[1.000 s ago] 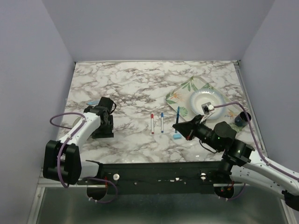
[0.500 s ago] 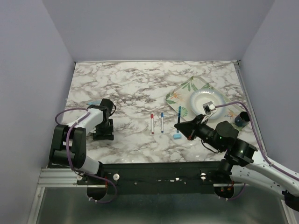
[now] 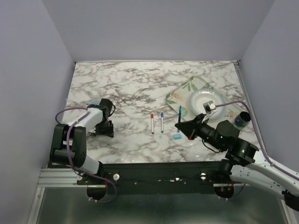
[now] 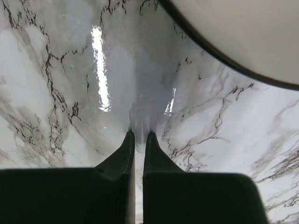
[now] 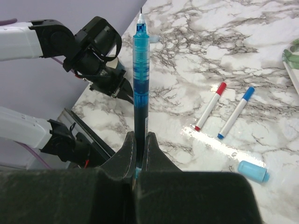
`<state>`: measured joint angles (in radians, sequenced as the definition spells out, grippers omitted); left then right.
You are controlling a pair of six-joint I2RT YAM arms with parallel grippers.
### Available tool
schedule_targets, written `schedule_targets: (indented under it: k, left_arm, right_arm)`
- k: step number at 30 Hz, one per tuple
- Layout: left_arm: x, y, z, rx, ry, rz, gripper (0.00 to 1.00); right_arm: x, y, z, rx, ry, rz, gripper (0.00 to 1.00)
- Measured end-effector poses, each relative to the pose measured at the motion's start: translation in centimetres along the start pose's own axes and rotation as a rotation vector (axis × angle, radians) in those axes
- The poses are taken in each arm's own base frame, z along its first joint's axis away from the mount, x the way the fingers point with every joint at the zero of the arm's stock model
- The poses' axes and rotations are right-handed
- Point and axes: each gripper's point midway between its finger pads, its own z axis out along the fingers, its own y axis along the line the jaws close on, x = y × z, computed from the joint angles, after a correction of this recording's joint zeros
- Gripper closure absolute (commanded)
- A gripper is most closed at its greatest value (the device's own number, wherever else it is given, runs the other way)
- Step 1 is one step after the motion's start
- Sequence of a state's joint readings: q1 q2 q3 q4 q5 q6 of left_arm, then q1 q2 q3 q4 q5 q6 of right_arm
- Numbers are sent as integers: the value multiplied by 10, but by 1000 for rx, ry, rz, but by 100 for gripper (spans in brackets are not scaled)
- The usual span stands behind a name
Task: Insert the pens into the pen caps
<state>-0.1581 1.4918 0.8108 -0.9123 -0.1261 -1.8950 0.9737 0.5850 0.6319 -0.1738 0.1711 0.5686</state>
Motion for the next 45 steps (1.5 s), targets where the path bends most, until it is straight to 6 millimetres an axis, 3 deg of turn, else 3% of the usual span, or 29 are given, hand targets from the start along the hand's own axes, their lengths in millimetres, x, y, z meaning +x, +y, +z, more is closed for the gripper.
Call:
schedule_targets:
  k: [9, 13, 21, 26, 31, 39, 45]
  left_arm:
    - [1, -2, -3, 14, 5, 63, 100]
    - [2, -9, -17, 47, -1, 119, 100]
    - [20, -45, -86, 338, 15, 338, 100]
    - [63, -73, -135, 645, 57, 614, 100]
    - [111, -86, -182, 949, 134, 816, 100]
    - [167, -77, -265, 1424, 317, 1060, 100]
    - [195, -44, -321, 1690, 459, 1192, 100]
  right_arm:
    - [-2, 1, 1, 0, -2, -9, 99]
    - [-1, 0, 2, 4, 5, -10, 99]
    - [11, 2, 11, -5, 51, -15, 99]
    - [22, 18, 17, -94, 107, -16, 99]
    - [30, 39, 19, -209, 155, -21, 99]
    - [33, 54, 17, -299, 171, -32, 99]
    - [33, 56, 18, -316, 173, -38, 99]
